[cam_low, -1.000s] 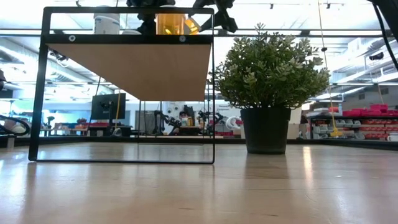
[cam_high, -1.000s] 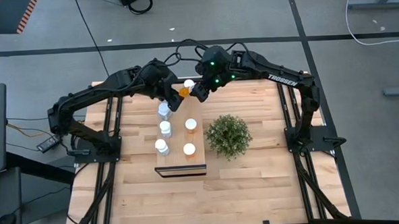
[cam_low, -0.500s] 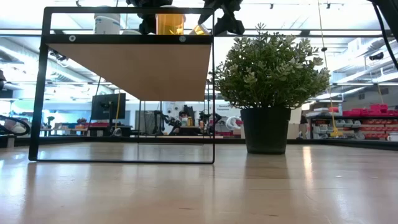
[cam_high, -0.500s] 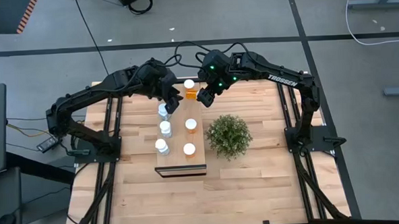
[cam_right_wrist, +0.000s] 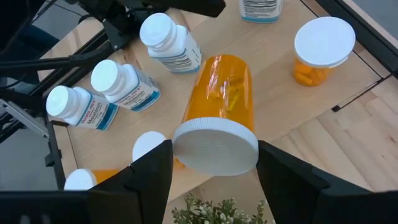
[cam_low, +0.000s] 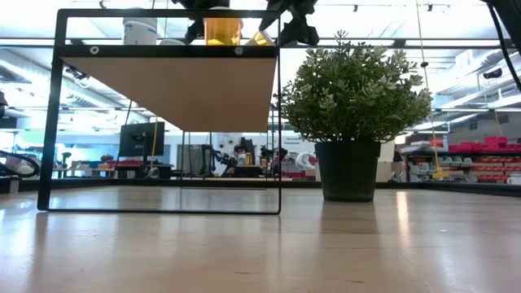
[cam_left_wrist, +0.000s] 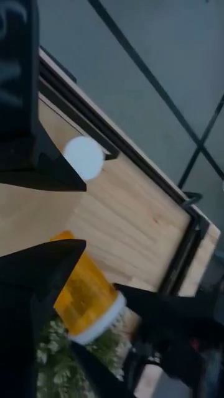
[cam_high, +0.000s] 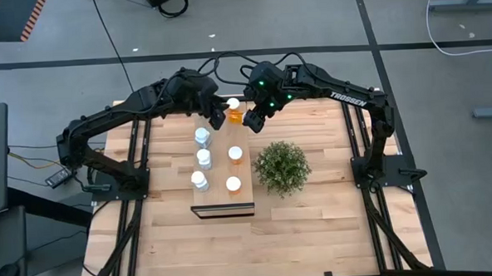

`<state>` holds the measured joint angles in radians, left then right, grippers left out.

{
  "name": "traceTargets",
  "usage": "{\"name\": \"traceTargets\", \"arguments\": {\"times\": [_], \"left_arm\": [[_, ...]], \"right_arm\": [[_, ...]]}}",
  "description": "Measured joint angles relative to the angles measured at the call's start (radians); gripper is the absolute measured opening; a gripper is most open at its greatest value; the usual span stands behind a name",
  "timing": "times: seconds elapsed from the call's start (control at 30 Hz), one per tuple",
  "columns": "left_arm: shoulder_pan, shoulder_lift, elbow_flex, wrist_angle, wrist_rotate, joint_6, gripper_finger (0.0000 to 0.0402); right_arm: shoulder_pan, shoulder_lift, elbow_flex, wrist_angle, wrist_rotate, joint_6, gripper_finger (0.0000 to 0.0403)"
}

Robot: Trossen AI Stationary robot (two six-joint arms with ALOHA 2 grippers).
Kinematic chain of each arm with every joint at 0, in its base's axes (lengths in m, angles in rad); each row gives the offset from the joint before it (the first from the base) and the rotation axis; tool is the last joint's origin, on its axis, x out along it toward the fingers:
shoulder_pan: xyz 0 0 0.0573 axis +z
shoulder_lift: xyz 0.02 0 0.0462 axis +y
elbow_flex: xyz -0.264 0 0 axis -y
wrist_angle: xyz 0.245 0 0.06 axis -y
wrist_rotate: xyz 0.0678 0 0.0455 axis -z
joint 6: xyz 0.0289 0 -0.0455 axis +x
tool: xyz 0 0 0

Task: Pick and place medicine bottles onto shelf by color
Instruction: Put the orange pill bottle on the shelf aligned with the other orange pill bottles

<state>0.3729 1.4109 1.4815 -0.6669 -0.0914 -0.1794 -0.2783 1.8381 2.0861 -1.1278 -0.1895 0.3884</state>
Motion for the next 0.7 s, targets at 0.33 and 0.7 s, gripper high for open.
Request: {"name": "traceTargets", "arguments": {"times": [0.33,0.7], "left_arm": [[-0.028,0.003,0.000,-0.035,0.025,-0.012,0.0139],[-0.038,0.003,0.000,-0.061,0.025,-0.026,0.0134]], "right_arm": [[0.000,0.000,0.000,0.066,-0.004,0.005,0.0225],[0.000,0.001,0.000,0.094,-0.022,0.023,0.0225]]}}
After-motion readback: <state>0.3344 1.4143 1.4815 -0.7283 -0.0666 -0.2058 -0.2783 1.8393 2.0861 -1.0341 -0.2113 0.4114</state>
